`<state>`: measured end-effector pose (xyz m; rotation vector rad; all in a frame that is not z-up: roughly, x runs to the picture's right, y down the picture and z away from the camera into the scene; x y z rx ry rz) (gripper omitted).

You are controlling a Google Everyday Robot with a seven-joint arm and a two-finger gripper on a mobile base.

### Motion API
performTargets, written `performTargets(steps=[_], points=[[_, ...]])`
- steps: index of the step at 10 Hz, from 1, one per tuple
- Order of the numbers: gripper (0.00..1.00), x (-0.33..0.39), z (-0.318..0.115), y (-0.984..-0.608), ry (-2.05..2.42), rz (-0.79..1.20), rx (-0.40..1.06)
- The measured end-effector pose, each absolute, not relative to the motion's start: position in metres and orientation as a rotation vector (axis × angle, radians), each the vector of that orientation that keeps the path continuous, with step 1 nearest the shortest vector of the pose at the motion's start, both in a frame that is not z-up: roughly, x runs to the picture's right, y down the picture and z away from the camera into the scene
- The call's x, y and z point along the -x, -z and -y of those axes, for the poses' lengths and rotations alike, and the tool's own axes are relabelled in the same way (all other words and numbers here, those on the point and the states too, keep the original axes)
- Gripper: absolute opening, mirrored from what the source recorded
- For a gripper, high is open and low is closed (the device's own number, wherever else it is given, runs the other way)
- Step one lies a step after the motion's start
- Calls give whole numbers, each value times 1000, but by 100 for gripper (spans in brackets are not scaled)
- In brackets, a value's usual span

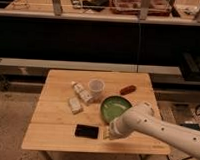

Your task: Push the eraser across the table

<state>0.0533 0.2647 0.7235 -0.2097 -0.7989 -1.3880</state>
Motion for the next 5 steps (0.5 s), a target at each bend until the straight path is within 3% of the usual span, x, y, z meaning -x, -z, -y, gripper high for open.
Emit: performTargets(steps=[2, 4, 5], points=[[38, -39, -274, -735, 1360, 834, 235], [55, -32, -263, -750, 1302, 852, 240], [58, -34, -257, -757, 1288, 849, 241]])
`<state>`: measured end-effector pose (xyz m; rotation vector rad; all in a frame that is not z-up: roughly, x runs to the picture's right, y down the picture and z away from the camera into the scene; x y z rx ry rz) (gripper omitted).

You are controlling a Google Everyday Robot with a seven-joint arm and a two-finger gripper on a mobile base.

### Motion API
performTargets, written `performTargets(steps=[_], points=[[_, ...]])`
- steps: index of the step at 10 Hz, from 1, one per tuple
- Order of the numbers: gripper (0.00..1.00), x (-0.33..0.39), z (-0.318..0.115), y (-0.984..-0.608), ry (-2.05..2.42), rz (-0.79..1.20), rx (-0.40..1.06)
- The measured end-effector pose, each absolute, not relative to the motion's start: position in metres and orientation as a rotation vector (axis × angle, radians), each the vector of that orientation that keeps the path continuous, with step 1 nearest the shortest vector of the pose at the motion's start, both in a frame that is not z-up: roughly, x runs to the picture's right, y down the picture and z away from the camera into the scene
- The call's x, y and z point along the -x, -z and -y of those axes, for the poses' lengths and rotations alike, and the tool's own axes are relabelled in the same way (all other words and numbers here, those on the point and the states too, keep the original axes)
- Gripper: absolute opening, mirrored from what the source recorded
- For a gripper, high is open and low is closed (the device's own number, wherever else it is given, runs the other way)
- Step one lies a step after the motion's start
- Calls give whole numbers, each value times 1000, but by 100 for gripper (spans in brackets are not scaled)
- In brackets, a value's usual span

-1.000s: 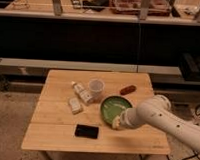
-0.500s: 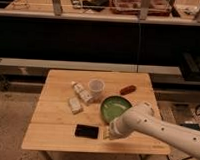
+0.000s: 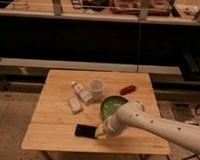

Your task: Push the eraser across the table

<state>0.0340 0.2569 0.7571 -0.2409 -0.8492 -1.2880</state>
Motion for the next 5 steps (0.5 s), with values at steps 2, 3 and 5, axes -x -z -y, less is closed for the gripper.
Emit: performTargets(steps=[2, 3, 5], points=[[46, -38, -246, -768, 1284, 843, 238], [38, -39, -242, -771, 1285, 840, 238], [16, -46, -238, -777, 1284, 829, 247]])
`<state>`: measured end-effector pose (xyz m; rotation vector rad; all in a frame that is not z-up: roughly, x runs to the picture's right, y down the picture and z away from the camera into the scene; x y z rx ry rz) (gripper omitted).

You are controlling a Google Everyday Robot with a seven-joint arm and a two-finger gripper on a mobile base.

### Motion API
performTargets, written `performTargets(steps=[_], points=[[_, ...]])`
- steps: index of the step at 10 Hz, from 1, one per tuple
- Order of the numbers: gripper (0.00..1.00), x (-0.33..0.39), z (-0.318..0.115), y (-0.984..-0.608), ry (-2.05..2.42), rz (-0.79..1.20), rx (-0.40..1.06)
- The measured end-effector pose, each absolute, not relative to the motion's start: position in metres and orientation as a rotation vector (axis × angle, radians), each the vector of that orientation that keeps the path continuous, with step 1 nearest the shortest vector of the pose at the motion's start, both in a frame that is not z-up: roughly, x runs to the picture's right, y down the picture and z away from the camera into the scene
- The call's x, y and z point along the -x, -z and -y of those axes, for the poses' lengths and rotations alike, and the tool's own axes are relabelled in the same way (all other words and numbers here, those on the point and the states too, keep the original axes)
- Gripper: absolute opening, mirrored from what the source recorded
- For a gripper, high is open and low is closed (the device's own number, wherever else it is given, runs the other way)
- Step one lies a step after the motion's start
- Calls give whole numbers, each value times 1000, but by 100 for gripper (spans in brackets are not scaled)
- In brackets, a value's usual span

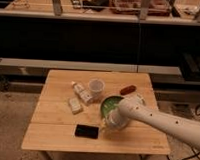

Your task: Push the eraser across the table

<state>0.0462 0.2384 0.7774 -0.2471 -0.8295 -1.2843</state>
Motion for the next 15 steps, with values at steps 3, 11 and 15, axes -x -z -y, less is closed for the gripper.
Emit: performTargets(steps=[3, 11, 15], points=[[0, -51, -242, -782, 1297, 812, 258], [0, -29, -271, -785, 1292, 818, 262], [0, 1, -269, -783, 1312, 840, 235]])
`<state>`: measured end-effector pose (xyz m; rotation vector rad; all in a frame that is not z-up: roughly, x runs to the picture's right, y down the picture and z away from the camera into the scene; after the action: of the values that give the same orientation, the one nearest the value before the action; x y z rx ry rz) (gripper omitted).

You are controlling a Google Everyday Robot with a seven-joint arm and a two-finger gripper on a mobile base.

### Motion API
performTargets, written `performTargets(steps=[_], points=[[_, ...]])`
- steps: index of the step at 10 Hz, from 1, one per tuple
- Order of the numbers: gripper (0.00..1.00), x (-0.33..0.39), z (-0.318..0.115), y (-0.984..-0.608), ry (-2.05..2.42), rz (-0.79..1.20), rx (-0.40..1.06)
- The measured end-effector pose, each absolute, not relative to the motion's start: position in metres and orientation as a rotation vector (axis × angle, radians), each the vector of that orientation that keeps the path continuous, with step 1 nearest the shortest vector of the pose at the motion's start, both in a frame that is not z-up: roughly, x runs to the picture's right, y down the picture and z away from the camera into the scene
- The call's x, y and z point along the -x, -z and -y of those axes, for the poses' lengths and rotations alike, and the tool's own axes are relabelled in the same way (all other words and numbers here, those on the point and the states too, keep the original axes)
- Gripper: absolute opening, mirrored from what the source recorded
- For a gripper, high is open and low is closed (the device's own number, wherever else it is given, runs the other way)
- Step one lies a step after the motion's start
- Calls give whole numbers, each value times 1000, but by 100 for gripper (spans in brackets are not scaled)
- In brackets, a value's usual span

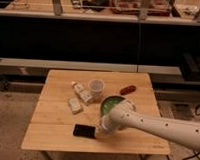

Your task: Push the eraser across the table

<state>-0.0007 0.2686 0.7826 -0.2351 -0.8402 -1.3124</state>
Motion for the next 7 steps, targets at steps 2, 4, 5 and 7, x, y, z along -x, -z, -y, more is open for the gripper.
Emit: performTargets(steps=[2, 4, 5, 7], points=[[0, 13, -268, -780, 1322, 853, 225], [0, 23, -268, -778, 1330, 863, 217], [0, 30, -269, -777, 1338, 870, 215], [0, 41, -272, -776, 1349, 881, 214]])
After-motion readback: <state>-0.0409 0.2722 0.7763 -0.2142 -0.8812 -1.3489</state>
